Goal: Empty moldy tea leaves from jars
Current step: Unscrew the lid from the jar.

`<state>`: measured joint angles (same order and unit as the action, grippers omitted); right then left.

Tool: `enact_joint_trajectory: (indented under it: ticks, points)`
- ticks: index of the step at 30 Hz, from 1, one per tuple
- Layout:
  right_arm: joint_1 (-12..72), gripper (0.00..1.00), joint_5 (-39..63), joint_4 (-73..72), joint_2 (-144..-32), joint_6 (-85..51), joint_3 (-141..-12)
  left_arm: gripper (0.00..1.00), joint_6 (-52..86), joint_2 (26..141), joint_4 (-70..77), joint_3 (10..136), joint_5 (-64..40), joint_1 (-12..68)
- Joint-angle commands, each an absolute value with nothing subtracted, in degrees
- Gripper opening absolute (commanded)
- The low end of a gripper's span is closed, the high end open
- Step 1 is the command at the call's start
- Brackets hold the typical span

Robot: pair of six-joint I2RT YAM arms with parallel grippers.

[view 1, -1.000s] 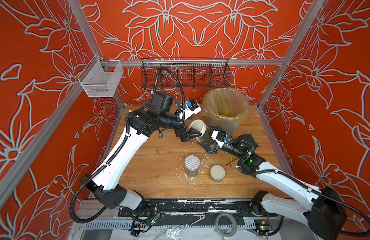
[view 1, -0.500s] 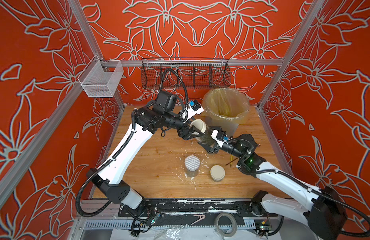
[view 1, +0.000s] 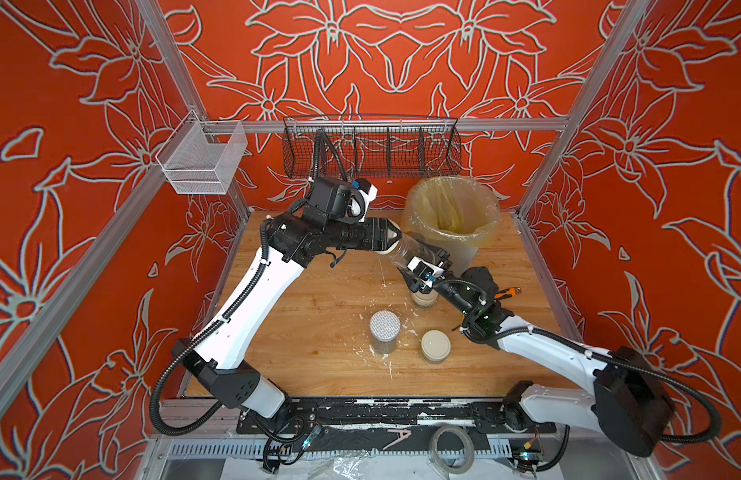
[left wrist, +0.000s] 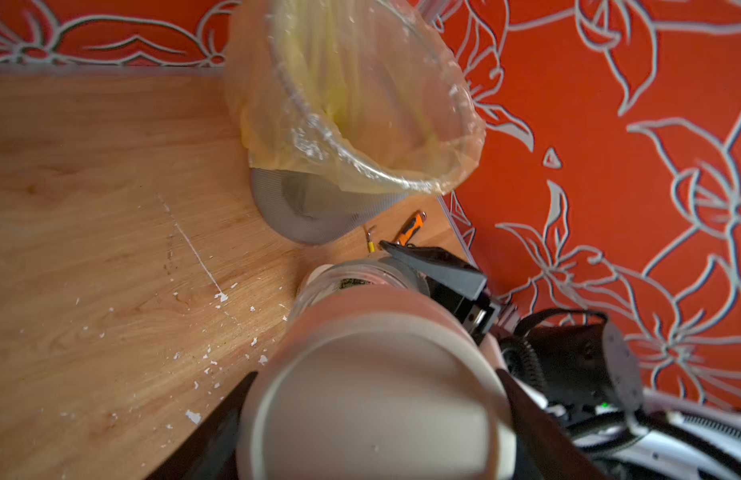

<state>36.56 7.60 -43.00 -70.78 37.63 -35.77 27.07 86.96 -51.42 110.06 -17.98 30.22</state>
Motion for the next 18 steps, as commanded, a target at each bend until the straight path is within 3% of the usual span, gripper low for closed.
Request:
enact_joint_trajectory:
  ticks: [1,4,11,18]
  points:
    - [36.6,0.28,4.3,-49.8,-69.9,42.1,-35.8,0.35,40.9,84.7,-50.2,112.0,-12.2,30.1]
    - [36.6,0.28,6.9,-49.9,-68.4,37.4,-35.8,0.35,38.1,84.2,-50.5,112.5,-7.9,30.2]
    - [36.6,0.27,11.4,-44.9,-59.9,21.4,-36.1,0.34,27.0,83.3,-49.7,101.3,21.0,29.3]
    - [36.6,0.27,15.3,-28.9,-50.7,12.3,-39.4,0.35,23.1,83.0,-39.8,85.4,14.5,25.8]
